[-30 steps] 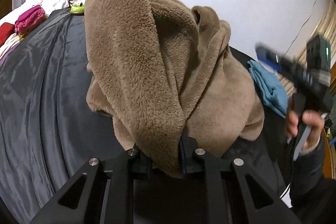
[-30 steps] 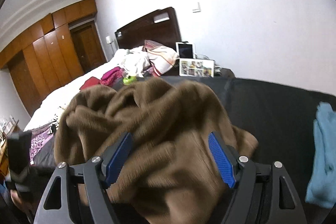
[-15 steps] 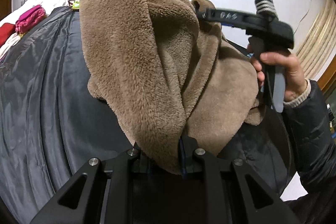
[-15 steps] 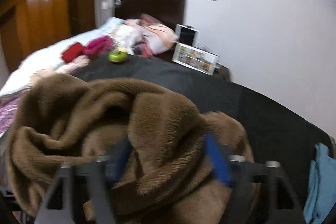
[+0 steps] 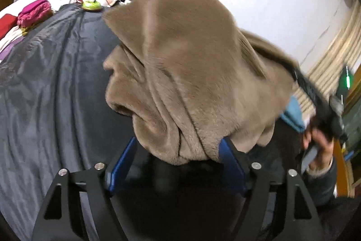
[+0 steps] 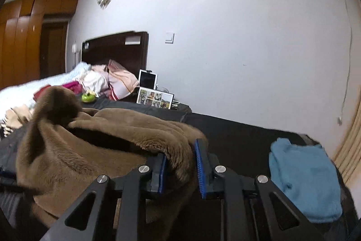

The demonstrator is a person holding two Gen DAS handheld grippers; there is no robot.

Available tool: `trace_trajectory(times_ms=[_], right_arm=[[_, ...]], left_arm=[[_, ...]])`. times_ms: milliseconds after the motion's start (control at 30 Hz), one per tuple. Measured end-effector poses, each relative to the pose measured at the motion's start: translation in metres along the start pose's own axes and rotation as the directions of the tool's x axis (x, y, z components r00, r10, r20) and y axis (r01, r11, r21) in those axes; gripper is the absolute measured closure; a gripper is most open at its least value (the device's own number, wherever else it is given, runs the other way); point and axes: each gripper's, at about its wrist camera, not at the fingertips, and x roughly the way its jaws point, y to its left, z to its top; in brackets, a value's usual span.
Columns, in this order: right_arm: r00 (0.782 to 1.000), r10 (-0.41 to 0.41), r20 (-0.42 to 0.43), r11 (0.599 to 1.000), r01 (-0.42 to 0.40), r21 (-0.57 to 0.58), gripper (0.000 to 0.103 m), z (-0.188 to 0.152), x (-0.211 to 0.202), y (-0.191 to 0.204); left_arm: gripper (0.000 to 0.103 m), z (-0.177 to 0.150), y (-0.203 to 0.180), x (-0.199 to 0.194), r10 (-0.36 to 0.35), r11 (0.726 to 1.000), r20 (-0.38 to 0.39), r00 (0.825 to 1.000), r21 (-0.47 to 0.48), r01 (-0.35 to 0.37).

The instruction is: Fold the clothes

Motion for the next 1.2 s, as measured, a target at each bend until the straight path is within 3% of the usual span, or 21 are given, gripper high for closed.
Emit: trace_trajectory(times_ms=[233, 400, 500, 667, 767, 833, 867, 900, 967, 1033, 1100, 1200], right_arm=[[1.000, -0.012, 0.013, 1.000, 0.012, 0.010, 0.080, -0.029, -0.042, -0.015], [0.999, -0.007, 0.036, 1.000, 0.007, -0.005, 0.080, -0.042, -0.064, -0.016], [0.999, -0.008, 0.039, 1.000, 0.009, -0.018, 0.080, -0.050, -0.074, -0.017], [0.998, -0.018, 0.055, 1.000, 0.018, -0.004, 0.080, -0.057, -0.087, -0.026], [0.992, -0.088, 0.091, 0.996, 0.087, 0.012, 0.080, -0.058, -0.098, -0.037], [0.995, -0.062, 0.079, 0.997, 0.059, 0.042, 0.080, -0.058, -0.101, -0.044], [0.997, -0.037, 0.068, 0.998, 0.033, 0.059, 0.079, -0.059, -0.102, -0.049], [0.998, -0.003, 0.057, 0.997, -0.001, 0.071, 0.079, -0.060, -0.101, -0.051], [0.998, 0.051, 0.042, 0.995, -0.054, 0.084, 0.078, -0.061, -0.101, -0.052], [0.995, 0.091, 0.039, 0.994, -0.094, 0.063, 0.067, -0.059, -0.099, -0.047], [0.989, 0.136, 0.058, 0.989, -0.139, 0.045, 0.021, -0.055, -0.101, -0.040], [0.977, 0.200, 0.075, 0.979, -0.203, 0.027, 0.019, -0.046, -0.098, -0.026]], left_arm=[[0.021, 0.050, -0.007, -0.016, 0.033, 0.997, 0.117, 0.993, -0.070, -0.025], [0.019, 0.079, -0.014, -0.017, -0.089, 0.989, 0.097, 0.991, -0.106, 0.100], [0.017, 0.094, -0.026, 0.002, -0.106, 0.991, 0.064, 0.992, -0.081, 0.111], [0.017, 0.100, -0.043, 0.024, -0.050, 0.998, 0.021, 0.999, -0.048, 0.051], [0.018, 0.094, -0.045, 0.028, 0.011, 0.999, 0.024, 1.000, -0.053, -0.010], [0.042, 0.089, -0.039, 0.036, 0.027, 0.998, 0.009, 1.000, -0.056, -0.027], [0.063, 0.086, -0.035, 0.040, 0.035, 0.998, -0.001, 0.999, -0.059, -0.035], [0.074, 0.081, -0.031, 0.043, 0.044, 0.997, -0.010, 0.999, -0.065, -0.044], [0.086, 0.072, -0.022, 0.048, 0.062, 0.995, -0.030, 0.998, -0.076, -0.064], [0.089, 0.062, -0.010, 0.051, 0.072, 0.993, -0.039, 0.997, -0.090, -0.075], [0.090, 0.054, 0.001, 0.048, 0.069, 0.992, -0.040, 0.997, -0.107, -0.073], [0.090, 0.043, 0.017, 0.037, 0.066, 0.990, -0.026, 0.997, -0.124, -0.069]])
